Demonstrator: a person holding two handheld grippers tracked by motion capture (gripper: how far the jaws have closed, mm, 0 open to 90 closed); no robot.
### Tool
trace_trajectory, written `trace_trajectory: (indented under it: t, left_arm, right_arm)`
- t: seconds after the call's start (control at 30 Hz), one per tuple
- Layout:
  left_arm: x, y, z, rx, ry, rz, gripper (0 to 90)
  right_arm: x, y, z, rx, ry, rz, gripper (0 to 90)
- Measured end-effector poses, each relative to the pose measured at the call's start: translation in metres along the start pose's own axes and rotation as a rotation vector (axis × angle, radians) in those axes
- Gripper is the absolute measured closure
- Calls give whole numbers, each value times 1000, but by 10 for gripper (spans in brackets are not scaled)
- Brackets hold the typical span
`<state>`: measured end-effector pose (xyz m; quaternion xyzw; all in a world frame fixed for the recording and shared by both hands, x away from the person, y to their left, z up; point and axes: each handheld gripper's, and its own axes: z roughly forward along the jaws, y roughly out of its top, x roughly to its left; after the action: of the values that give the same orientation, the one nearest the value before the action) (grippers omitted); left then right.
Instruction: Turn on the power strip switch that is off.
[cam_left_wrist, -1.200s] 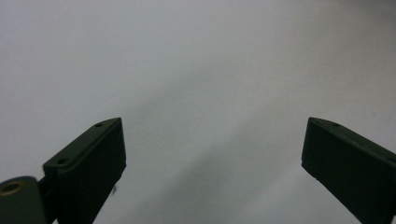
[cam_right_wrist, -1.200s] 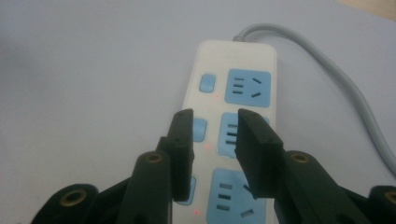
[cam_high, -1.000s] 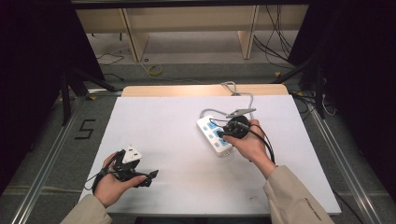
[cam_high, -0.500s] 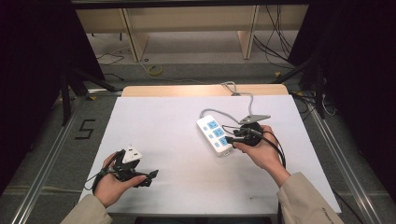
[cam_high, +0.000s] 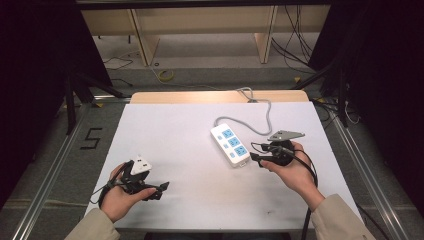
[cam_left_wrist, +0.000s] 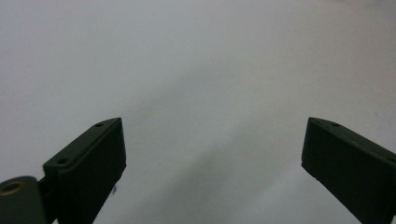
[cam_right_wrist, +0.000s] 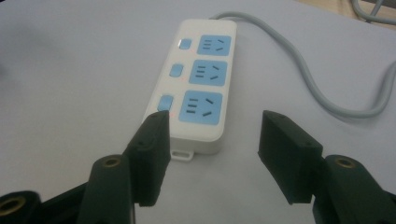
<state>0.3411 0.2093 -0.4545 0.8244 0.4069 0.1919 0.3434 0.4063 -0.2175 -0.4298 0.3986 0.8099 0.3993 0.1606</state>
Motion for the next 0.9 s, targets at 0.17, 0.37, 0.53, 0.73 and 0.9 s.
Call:
trace_trajectory:
  t: [0.17, 0.37, 0.53, 0.73, 0.9]
  left_arm:
    - [0, 0, 0, 0, 0, -1, 61]
    - [1, 0, 0, 0, 2, -1, 61]
    - [1, 0, 0, 1, 2, -1, 62]
    - [1, 0, 0, 0, 3, -3, 63]
    - [0, 0, -1, -2, 2, -1, 64]
  right_arm:
    - [-2, -11, -9, -15, 6, 0, 409]
    - [-5, -24, -21, -40, 10, -3, 383]
    - [-6, -34, -31, -61, 22, -3, 367]
    - [-7, -45, -39, -67, 31, -3, 354]
    - [-6, -52, -45, -82, 35, 3, 353]
